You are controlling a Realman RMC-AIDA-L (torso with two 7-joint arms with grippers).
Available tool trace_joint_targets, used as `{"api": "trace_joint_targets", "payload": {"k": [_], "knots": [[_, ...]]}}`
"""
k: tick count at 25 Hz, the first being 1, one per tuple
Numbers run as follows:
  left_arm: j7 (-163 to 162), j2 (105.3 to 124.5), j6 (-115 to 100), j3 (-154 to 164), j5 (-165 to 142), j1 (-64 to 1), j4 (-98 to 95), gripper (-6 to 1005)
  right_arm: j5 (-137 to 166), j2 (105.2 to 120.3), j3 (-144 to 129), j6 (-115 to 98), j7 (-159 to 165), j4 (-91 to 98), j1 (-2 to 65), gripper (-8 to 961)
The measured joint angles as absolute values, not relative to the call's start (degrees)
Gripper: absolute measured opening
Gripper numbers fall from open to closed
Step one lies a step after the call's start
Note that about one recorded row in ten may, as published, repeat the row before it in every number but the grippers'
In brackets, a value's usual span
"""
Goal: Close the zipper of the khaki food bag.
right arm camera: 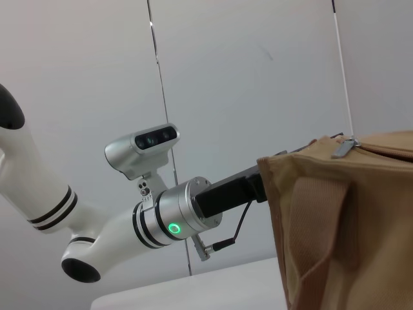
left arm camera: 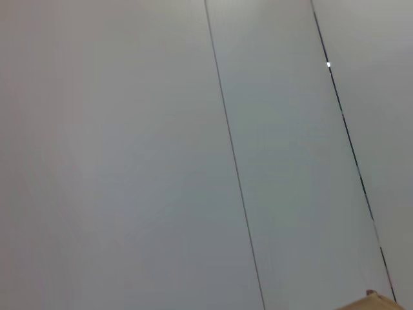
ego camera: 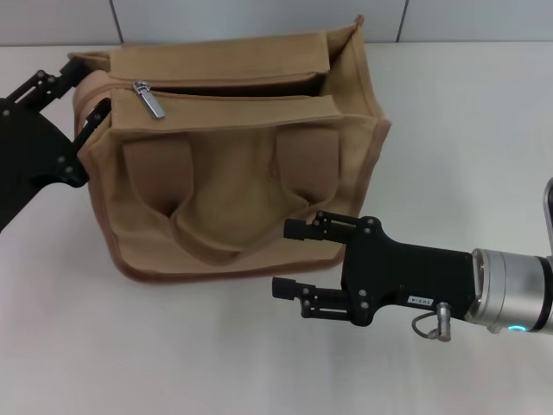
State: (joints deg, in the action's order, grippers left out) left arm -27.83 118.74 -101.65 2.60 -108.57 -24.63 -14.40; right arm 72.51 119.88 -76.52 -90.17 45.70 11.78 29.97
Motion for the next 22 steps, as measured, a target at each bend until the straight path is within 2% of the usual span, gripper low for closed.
{"api": "trace_joint_targets", "payload": {"k": [1, 12, 17, 22], "knots": [[-27.6, 118.74, -101.66, 2.6, -108.51, -24.66, -14.23, 626, 72.51, 119.88, -76.49, -90.17, 45.7, 11.78, 29.9, 687], [-28.66, 118.73, -101.12, 1.66, -108.15, -24.88, -13.45, 193, 72.49, 119.88, -76.04, -89.93, 45.7, 11.35, 29.59, 683], [-32.48, 118.61, -100.27, 1.19, -108.14, -25.3, -13.83, 83, 71.78, 119.88, -76.11, -89.49, 45.11, 11.13, 29.63, 681], [-35.04, 118.56, -100.33, 1.11, -108.08, -25.68, -13.84, 67, 69.56, 119.88, -76.26, -90.72, 45.03, 10.44, 29.66, 679]]}}
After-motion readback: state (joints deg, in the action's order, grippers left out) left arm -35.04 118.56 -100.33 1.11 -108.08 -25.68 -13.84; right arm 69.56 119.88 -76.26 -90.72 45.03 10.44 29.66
